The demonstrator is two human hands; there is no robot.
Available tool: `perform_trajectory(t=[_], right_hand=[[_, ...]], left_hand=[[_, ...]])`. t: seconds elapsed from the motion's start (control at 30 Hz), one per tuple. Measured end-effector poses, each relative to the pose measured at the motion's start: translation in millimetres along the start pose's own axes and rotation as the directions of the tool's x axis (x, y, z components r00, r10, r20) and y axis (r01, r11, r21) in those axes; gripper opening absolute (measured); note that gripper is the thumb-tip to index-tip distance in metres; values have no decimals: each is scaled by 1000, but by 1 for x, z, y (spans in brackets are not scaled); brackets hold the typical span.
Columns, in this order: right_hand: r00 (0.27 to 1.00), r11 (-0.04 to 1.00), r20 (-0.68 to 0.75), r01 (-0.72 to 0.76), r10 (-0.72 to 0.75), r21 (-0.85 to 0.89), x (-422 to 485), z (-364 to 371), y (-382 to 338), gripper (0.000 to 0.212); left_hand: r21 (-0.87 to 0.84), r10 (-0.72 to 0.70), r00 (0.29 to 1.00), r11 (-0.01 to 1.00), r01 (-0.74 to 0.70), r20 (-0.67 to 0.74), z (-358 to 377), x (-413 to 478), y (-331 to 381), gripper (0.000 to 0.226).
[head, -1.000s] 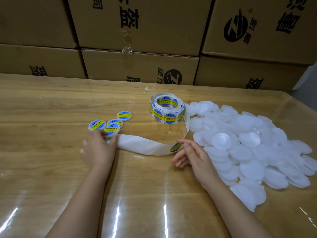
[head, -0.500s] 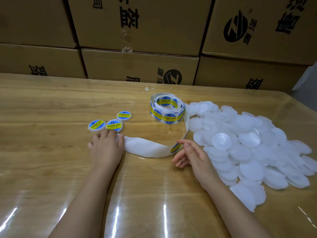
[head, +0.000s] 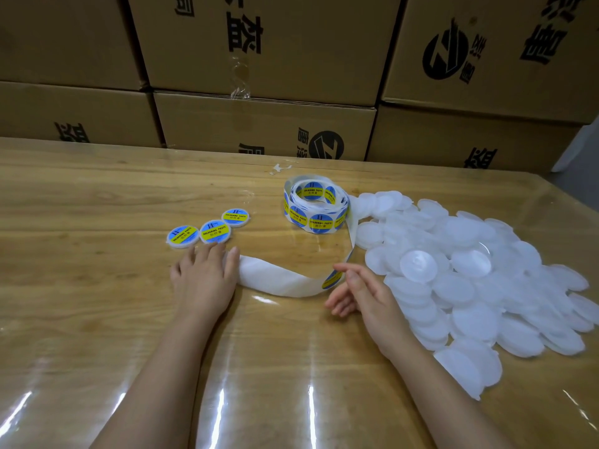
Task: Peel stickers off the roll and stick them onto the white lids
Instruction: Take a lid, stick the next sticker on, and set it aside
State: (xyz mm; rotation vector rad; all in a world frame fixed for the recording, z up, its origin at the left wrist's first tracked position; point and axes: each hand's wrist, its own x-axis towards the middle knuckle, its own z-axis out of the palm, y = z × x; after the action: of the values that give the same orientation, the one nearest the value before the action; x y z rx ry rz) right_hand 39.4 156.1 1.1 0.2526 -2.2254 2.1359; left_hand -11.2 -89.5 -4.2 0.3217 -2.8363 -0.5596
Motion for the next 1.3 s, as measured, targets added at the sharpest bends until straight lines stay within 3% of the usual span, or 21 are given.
perform_trajectory(t=[0.17,0.3,0.4,0.5,0.67,0.8,0.87,0.93,1.0,1.03,1.17,1.3], right_hand=[[1000,1000,7,5,-5,1,0,-1,1,34],[1000,1000,16,6,-6,-10,0,-1,2,33],[1000,999,19,3,-3,-36,1,-1,3,26],[1000,998,8,-11,11,-56,1,-1,3,25],[1000,996,7,14,-13,-91,0,0,2,23],[999,987,-20,26,-30,-160,-2,1,3,17],[992,954,-90,64,-94,-292,-5,1,3,21],[941,812,-183,136,-285,-568,-6,1,2,26],[846,511,-188,112,-499,-852,-8,4,-2,23],[823,396,-185,52,-537,-917,-8,4,-3,24],[862,227,-277,-195,-424,-954,-9,-2,-3,27],[895,130,-298,-269,-333,-954,-9,-5,-5,27]], left_hand=[[17,17,995,1000,-19,97,1,0,-1,54],[-150,77,994,985,-87,-74,-3,-3,7,46],[-299,212,949,913,-277,-232,-9,-16,30,46],[-308,409,868,818,-486,-282,-9,-37,56,47],[-167,719,675,654,-738,-169,0,-55,69,38],[-215,712,699,675,-706,-58,2,-50,62,34],[-232,698,713,683,-692,-72,3,-50,59,32],[-242,667,739,705,-667,-93,4,-50,57,31],[-254,647,757,719,-646,-91,5,-50,57,33],[-262,643,761,723,-640,-86,4,-50,57,34],[-318,597,793,733,-601,-120,1,-53,59,39],[-356,585,790,709,-608,-184,-3,-58,62,26]])
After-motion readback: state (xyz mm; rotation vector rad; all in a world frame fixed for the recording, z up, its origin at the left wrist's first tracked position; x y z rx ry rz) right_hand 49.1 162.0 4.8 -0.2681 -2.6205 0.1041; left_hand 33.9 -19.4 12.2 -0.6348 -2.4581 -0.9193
